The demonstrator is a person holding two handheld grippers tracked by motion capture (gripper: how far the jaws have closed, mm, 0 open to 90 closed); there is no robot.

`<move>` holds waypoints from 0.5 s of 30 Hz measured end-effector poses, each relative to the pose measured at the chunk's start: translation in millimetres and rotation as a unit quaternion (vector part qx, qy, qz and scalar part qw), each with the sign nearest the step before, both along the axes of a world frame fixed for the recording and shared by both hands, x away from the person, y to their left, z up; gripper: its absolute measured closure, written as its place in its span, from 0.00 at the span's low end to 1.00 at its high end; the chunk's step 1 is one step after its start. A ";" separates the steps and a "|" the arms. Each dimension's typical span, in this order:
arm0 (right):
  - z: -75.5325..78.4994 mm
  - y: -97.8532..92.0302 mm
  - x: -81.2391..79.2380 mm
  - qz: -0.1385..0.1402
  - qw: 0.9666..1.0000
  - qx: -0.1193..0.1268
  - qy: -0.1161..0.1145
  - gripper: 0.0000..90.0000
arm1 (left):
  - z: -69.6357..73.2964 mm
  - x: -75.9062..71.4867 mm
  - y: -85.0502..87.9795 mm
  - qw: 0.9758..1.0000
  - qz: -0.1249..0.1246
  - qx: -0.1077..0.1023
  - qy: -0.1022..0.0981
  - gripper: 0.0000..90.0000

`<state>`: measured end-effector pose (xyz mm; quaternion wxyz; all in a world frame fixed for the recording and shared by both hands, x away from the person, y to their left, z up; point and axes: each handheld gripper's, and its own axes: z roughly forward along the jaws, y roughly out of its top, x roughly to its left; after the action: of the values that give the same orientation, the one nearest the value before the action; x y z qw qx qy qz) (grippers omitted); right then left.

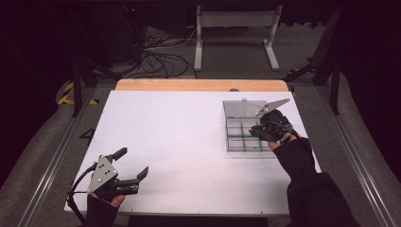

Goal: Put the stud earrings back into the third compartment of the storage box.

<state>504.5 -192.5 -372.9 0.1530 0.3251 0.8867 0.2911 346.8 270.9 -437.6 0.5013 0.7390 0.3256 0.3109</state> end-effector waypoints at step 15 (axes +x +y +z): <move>-12.7 -29.0 29.6 -0.073 0.997 0.003 0.009 0.88 | -0.1 0.2 0.1 1.000 0.000 -0.001 0.001 0.10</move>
<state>534.1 -221.5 -385.6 0.1647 0.3921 0.8611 0.2785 347.0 270.9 -437.7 0.5016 0.7388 0.3262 0.3100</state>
